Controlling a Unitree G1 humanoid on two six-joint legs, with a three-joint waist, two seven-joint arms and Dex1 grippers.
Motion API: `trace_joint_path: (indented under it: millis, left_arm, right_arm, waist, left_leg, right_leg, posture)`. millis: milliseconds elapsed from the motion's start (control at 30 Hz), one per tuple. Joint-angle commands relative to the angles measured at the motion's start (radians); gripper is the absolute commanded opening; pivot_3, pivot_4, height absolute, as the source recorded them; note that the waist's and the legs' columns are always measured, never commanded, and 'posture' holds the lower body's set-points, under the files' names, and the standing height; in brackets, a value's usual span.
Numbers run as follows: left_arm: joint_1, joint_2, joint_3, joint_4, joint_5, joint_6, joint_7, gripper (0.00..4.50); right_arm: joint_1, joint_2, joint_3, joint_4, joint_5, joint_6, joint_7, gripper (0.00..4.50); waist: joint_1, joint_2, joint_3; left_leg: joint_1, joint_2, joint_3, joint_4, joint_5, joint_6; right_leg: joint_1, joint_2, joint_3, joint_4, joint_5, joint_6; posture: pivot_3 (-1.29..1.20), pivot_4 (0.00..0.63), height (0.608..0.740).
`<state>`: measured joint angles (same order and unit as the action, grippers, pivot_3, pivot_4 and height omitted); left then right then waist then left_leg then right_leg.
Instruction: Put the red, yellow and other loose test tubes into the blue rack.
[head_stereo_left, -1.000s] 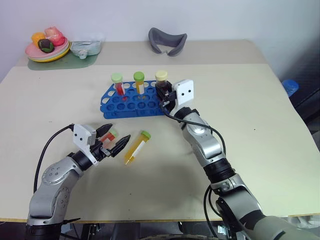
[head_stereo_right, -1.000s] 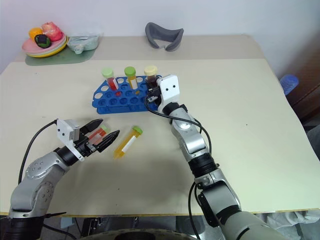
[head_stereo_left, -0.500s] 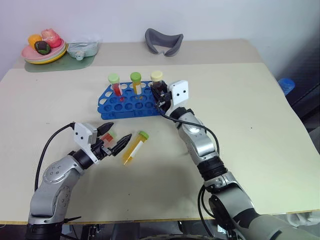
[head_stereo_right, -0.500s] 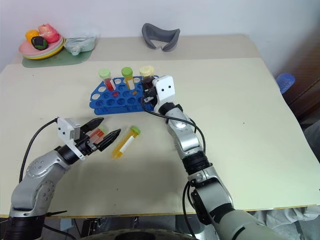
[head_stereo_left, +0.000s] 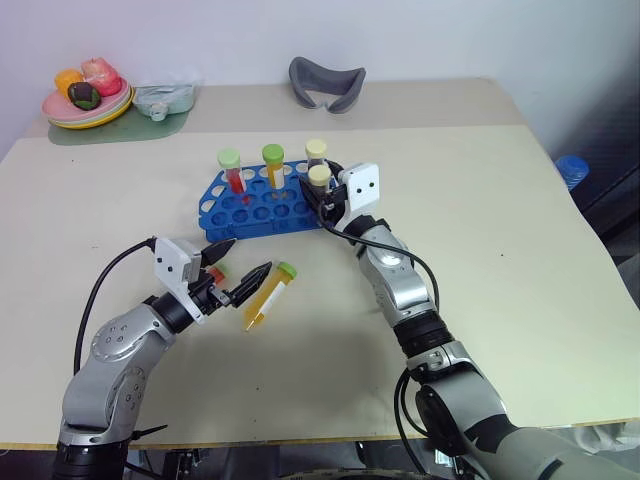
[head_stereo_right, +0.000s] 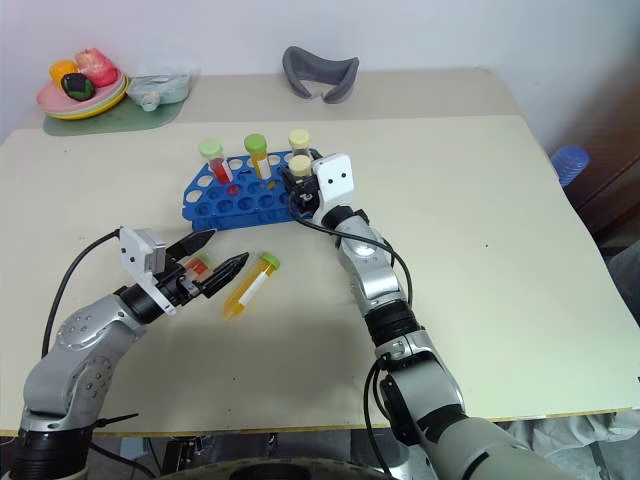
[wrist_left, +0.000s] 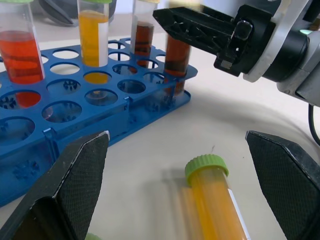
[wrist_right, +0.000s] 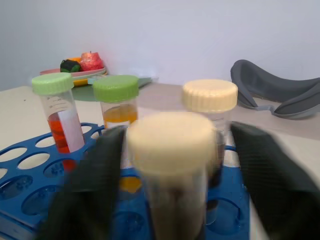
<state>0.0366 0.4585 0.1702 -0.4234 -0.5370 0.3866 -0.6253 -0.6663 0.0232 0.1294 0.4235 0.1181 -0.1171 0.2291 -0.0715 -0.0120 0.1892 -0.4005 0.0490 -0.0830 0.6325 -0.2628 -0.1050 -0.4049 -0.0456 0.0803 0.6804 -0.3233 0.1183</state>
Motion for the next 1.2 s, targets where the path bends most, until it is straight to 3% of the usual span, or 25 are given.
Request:
trace_joint_path:
  millis: [33,300,467,600,800,1000,1200]
  left_arm:
    - [0.011,-0.001,0.004,-0.052,-0.021,0.0,0.004,4.5]
    - [-0.003,0.079,0.091,-0.077,-0.074,0.075,0.014,4.5]
    - [-0.107,0.193,0.077,-0.131,-0.146,0.261,0.045,4.5]
    - [-0.235,0.257,-0.004,-0.175,-0.151,0.382,0.065,4.5]
    - [-0.466,0.341,-0.206,-0.206,-0.091,0.664,0.149,4.5]
    - [-0.762,0.333,-0.357,-0.134,-0.186,1.195,0.199,4.5]
    - [-0.897,0.344,-0.462,0.013,-0.303,1.228,0.251,4.5]
  right_arm:
    - [0.002,-0.006,-0.02,-0.14,-0.001,0.011,-0.001,4.34]
    - [0.107,-0.161,-0.078,-0.529,0.104,0.262,0.101,4.34]
    - [0.241,-0.493,-0.059,-0.793,0.234,0.479,0.422,4.34]
    - [0.309,-0.65,-0.049,-0.889,0.27,0.52,0.557,4.34]
    - [0.327,-0.687,-0.048,-0.902,0.264,0.53,0.593,4.34]
    - [0.311,-0.682,-0.033,-0.898,0.257,0.535,0.613,4.34]
    - [0.321,-0.698,-0.025,-0.939,0.302,0.576,0.668,4.34]
  waist:
    - [0.001,0.0,0.0]
    - [0.003,0.0,0.0]
    - [0.013,0.0,0.0]
    - [0.007,0.0,0.001]
    - [0.002,-0.001,0.001]
    - [0.004,-0.003,0.002]
    - [0.004,-0.003,0.003]
  left_leg:
    - [0.0,0.0,0.0,0.0,0.0,0.0]
    - [0.0,0.0,0.0,0.0,0.0,0.0]
    - [-0.001,0.0,-0.001,0.0,0.0,0.0]
    - [0.0,-0.001,-0.001,0.0,0.0,0.001]
    - [0.008,0.0,-0.001,-0.001,0.0,0.001]
    - [0.008,-0.001,-0.001,-0.001,-0.001,0.001]
    - [0.008,-0.001,-0.001,-0.002,-0.001,0.001]
  right_leg:
    - [0.0,0.0,0.0,0.0,0.0,0.0]
    - [0.0,0.0,0.0,0.0,0.0,0.0]
    - [0.001,0.0,0.0,-0.002,0.0,0.0]
    - [0.002,0.0,0.0,-0.002,0.0,0.0]
    - [0.009,0.001,0.001,-0.003,-0.001,0.0]
    - [0.01,0.001,0.0,-0.005,-0.001,0.001]
    - [0.01,0.001,0.0,-0.006,-0.001,0.001]
  posture:
    - [0.0,0.15,0.74]
    - [0.0,0.15,0.74]
    - [0.0,0.15,0.74]
    - [0.0,0.15,0.74]
    - [0.0,0.15,0.74]
    - [0.0,0.15,0.74]
    - [0.0,0.15,0.74]
